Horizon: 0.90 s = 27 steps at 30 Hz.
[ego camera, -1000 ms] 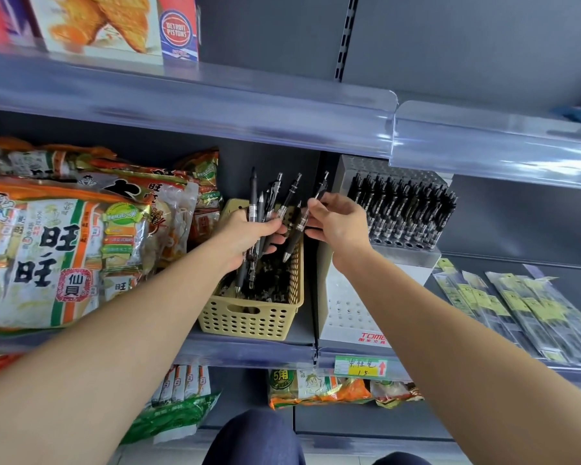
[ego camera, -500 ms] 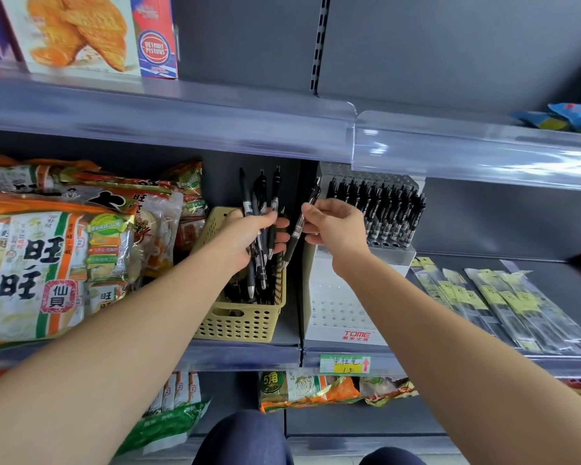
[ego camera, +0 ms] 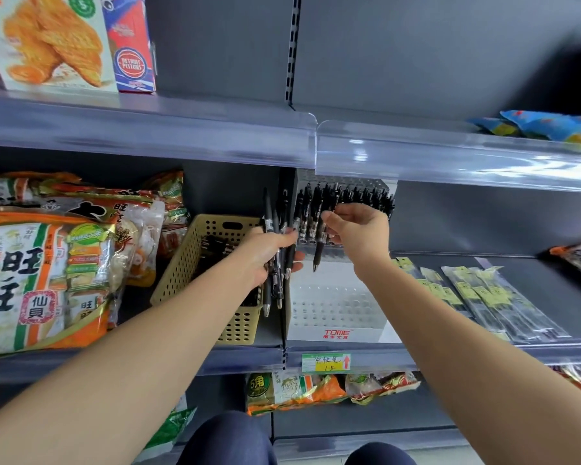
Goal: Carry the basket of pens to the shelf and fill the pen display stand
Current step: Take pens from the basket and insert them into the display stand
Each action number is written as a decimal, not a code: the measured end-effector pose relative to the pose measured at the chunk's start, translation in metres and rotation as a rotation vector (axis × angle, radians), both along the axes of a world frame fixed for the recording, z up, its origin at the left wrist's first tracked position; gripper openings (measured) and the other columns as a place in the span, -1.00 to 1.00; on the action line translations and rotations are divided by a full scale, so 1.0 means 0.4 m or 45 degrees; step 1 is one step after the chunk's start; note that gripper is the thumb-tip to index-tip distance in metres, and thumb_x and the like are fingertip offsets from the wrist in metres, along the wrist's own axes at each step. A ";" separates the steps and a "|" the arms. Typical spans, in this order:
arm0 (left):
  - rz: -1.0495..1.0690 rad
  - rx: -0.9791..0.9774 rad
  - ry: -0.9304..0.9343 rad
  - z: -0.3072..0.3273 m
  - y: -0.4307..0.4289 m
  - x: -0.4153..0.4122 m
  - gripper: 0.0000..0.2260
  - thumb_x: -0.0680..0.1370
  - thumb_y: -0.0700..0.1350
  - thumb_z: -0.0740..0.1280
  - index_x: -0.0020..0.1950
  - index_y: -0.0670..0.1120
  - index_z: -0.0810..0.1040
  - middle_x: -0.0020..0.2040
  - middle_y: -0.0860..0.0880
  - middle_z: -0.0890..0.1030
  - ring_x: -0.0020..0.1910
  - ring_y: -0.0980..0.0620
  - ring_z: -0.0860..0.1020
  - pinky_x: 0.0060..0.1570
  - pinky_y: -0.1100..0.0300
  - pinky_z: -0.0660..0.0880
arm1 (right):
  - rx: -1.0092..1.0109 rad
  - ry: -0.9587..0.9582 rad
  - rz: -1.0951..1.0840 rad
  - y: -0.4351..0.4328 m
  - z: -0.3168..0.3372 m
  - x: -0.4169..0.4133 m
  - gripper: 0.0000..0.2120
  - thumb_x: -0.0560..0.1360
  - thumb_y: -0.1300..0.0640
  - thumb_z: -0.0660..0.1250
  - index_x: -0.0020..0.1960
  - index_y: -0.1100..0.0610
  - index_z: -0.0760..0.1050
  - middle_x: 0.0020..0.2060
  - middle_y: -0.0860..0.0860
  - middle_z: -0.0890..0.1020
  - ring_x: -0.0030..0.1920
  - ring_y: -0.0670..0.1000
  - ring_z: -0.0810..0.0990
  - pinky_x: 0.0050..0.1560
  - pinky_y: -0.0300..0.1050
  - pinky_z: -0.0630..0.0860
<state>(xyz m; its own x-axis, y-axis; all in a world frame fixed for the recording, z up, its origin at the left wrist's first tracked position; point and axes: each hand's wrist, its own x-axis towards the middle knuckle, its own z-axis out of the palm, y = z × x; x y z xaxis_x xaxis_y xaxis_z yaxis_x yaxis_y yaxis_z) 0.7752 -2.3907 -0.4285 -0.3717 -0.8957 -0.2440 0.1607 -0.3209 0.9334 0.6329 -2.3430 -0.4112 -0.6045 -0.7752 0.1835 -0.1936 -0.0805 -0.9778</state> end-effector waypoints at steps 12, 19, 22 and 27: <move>-0.137 0.029 0.031 -0.011 0.051 -0.086 -0.90 0.50 -0.32 0.39 -0.04 -0.20 0.51 -0.17 -0.18 0.57 -0.33 -0.09 0.59 -0.37 0.03 0.62 | -0.081 0.224 -0.294 0.047 0.038 -0.097 -0.85 0.39 0.12 0.51 -0.09 0.04 0.58 -0.29 -0.07 0.65 -0.22 -0.01 0.63 -0.03 -0.07 0.60; -0.179 0.045 0.043 -0.018 0.059 -0.114 -0.90 0.49 -0.34 0.39 -0.07 -0.19 0.52 -0.16 -0.18 0.57 -0.35 -0.06 0.60 -0.38 0.06 0.62 | -0.095 0.436 -0.414 0.040 0.051 -0.141 -0.81 0.42 0.14 0.47 0.02 0.14 0.63 -0.26 -0.03 0.63 -0.18 0.00 0.61 -0.09 -0.21 0.50; -0.171 0.046 0.041 -0.022 0.059 -0.120 -0.88 0.48 -0.35 0.40 -0.05 -0.20 0.53 -0.15 -0.19 0.58 -0.36 -0.05 0.61 -0.41 0.08 0.60 | -0.069 0.499 -0.448 0.031 0.040 -0.158 -0.84 0.42 0.13 0.45 0.00 0.12 0.65 -0.24 0.00 0.66 -0.15 0.03 0.63 -0.07 -0.20 0.50; -0.160 0.038 0.035 -0.026 0.050 -0.123 -0.88 0.48 -0.35 0.40 -0.07 -0.19 0.52 -0.15 -0.20 0.58 -0.36 -0.06 0.60 -0.44 0.10 0.59 | -0.024 0.530 -0.467 0.020 0.017 -0.180 -0.86 0.42 0.14 0.45 -0.03 0.13 0.65 -0.21 0.04 0.68 -0.15 0.06 0.63 -0.05 -0.12 0.54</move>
